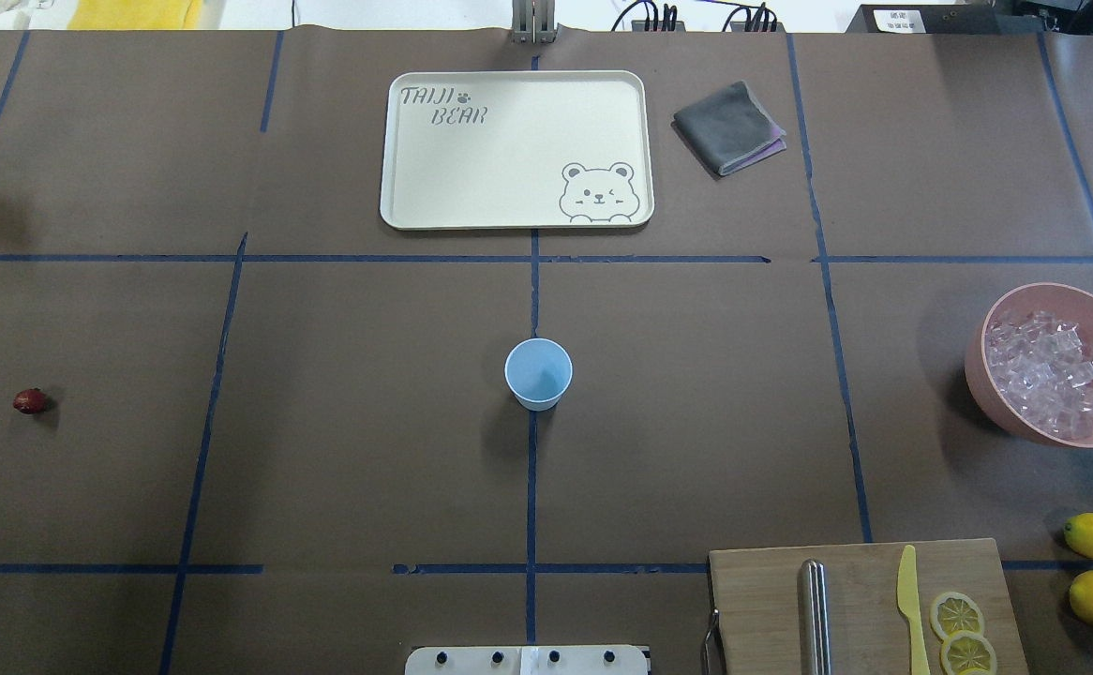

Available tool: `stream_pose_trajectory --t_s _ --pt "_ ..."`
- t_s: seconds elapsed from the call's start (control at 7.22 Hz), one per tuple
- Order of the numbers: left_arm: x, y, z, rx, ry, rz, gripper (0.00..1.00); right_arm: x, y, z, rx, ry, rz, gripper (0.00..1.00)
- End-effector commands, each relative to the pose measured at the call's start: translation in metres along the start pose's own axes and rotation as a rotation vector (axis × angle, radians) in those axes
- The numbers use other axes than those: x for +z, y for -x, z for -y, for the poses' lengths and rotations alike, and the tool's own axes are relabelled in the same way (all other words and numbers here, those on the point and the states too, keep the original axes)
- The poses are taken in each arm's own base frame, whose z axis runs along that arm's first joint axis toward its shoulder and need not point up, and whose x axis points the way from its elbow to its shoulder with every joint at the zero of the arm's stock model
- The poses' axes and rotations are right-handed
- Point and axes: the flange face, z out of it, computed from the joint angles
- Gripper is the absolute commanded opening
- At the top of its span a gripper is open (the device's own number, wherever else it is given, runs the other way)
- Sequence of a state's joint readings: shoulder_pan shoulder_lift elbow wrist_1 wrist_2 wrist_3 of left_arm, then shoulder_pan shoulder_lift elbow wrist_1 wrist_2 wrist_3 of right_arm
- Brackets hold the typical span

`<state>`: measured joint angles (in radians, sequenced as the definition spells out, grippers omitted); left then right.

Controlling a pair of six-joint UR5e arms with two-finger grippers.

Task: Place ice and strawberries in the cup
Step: 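Move the right gripper over the pink bowl of ice cubes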

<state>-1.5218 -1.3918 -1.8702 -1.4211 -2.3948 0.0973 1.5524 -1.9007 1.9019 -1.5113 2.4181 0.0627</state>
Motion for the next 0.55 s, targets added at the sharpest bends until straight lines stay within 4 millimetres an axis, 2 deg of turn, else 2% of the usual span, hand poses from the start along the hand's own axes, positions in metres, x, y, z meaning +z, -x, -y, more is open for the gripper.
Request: stream_pose_trajectory --t_s 0.0,0.14,0.28,0.42 --pt "0.0 0.0 0.0 -0.002 -0.001 -0.003 1.0 0.022 0.072 0.013 0.145 -0.012 0.046 0.98" --pt "0.0 -0.001 0.0 -0.001 -0.003 -0.004 1.0 0.04 0.109 0.014 0.258 -0.014 0.055 0.96" --pt "0.0 0.0 0.0 -0.004 -0.001 -0.003 1.0 0.048 0.155 0.014 0.342 -0.037 0.01 0.92" --pt "0.0 0.0 0.0 -0.004 -0.002 -0.004 1.0 0.058 0.186 0.01 0.436 -0.067 -0.042 0.87"
